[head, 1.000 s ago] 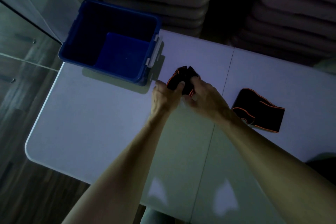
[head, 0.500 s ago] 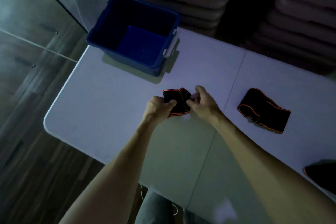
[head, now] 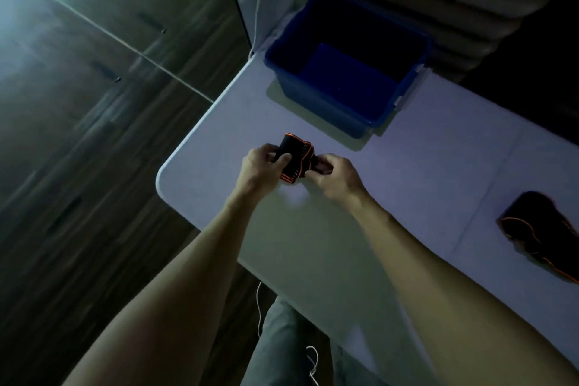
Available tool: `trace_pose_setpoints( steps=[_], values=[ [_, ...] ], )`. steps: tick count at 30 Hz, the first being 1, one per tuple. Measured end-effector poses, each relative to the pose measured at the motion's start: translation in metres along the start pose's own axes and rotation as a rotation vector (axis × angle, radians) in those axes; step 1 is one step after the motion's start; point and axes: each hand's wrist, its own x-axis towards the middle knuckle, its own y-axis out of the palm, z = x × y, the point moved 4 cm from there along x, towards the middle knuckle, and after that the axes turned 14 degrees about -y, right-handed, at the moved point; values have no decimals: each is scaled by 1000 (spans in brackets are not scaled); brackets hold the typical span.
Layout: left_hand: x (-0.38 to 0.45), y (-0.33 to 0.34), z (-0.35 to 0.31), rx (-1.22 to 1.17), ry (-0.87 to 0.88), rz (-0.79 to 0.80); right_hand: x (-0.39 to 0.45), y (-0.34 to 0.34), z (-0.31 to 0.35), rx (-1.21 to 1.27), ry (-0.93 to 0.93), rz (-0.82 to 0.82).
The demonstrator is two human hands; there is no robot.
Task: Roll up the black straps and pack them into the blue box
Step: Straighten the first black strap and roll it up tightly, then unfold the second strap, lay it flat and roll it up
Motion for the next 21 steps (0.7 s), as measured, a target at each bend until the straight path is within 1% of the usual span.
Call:
trace_pose_setpoints(
  steps=[3, 7, 9, 12, 14, 17, 21],
  values=[
    [13, -13, -2, 89, 33, -10, 3, 11, 4, -98, -2, -10],
    [19, -14, 4, 175, 38, 14, -5, 8, -1, -216, -34, -137],
    [18, -15, 4, 227, 59, -2, -9, 4, -5, -257, 6, -142],
    [8, -16, 0, 295, 84, -41, -16, -3, -12, -221, 71, -142],
    [-2, -17, -7, 326, 156, -112, -19, -8, -16, -194, 92, -171],
    [-23, -14, -23, 341, 334, -200, -32, -20, -17, -187, 100, -219],
    [-54, 14, -46, 312, 509, -168, -59, -48, -16, -228, 79, -269]
  ],
)
